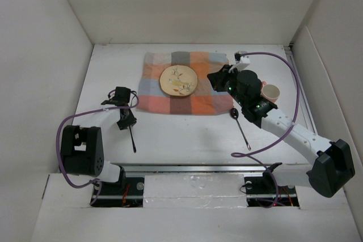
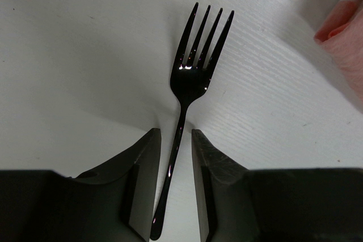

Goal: Set the dinner table for one person

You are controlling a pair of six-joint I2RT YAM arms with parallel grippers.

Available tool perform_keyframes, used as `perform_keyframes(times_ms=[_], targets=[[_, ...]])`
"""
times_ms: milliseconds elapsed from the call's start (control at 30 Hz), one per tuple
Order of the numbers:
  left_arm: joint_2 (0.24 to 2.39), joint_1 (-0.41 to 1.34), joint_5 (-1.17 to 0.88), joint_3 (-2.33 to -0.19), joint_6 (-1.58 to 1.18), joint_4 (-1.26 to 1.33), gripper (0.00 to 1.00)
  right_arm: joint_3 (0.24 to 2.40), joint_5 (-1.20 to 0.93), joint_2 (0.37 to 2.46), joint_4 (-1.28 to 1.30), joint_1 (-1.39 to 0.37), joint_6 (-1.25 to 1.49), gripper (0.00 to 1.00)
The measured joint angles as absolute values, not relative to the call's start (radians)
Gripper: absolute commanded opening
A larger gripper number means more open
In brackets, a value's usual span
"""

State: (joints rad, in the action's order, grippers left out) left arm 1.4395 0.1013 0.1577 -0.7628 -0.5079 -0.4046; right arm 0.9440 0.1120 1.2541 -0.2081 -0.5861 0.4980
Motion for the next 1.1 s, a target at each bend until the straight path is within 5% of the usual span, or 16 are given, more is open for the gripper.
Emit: perform_keyframes(times_ms=[200, 433, 933, 1100], targets=[[1.46, 0.101, 0.144, -0.76, -0.494, -0.386, 0.24, 0.944, 0.097, 1.263, -0.208, -0.579, 0.472, 0.11], [1.482, 0.101, 0.139, -0.777, -0.479, -0.368, 0.0, 0.949, 0.092, 1.258, -0.208, -0.569, 0.447, 0.13], [1.332, 0.105, 0.131, -0.785, -0.46, -0.395, 0.0, 0.916, 0.065, 1.213, -0.207, -0.437, 0.434, 0.15], [1.268, 0.145, 0.105, -0.991, -0.416, -0.415, 0.0, 0.865, 0.042, 1.248, -0.209, -0.437, 0.441, 0.15]])
